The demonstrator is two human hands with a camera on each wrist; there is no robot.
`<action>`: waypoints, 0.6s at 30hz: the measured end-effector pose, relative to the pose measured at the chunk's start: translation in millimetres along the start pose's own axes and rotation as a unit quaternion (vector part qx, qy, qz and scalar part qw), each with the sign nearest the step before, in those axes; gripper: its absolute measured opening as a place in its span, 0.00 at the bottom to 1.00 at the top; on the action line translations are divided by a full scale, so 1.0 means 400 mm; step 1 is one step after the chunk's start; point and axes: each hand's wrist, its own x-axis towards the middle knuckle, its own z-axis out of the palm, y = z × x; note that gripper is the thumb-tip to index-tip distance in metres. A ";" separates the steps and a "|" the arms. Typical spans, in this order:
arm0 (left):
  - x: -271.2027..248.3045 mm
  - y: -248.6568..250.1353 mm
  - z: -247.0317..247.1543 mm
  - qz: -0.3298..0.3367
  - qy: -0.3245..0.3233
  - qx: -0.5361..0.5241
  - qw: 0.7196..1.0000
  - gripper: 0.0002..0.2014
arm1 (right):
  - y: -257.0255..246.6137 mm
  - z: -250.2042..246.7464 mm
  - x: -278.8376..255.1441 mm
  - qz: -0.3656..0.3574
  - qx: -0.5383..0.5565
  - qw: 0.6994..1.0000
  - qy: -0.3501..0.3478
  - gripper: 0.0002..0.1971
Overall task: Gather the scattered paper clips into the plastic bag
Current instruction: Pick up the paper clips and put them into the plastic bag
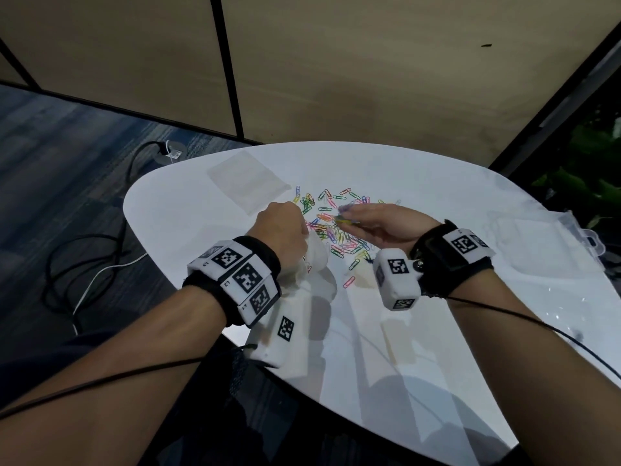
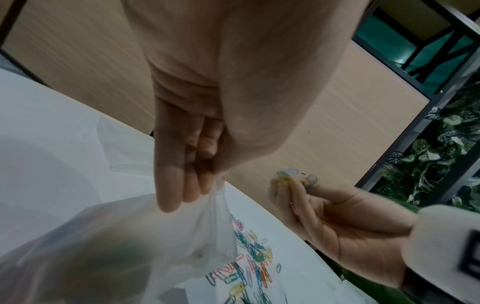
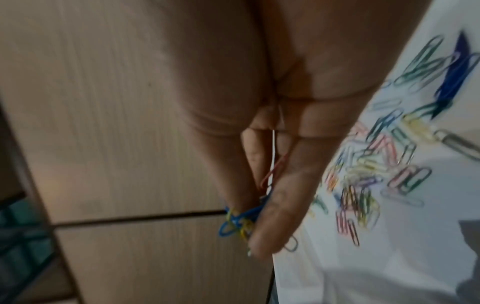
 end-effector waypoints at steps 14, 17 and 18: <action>-0.001 -0.048 -0.038 -0.022 0.030 -0.052 0.998 0.13 | 0.151 0.205 0.037 -0.251 -0.520 0.800 0.165 0.10; -0.003 -0.083 -0.058 -0.016 0.045 -0.080 0.996 0.12 | 0.149 0.224 0.054 -0.239 -0.558 0.788 0.104 0.14; -0.001 -0.092 -0.066 -0.014 0.050 -0.085 0.995 0.12 | 0.141 0.233 0.058 -0.239 -0.568 0.783 0.084 0.15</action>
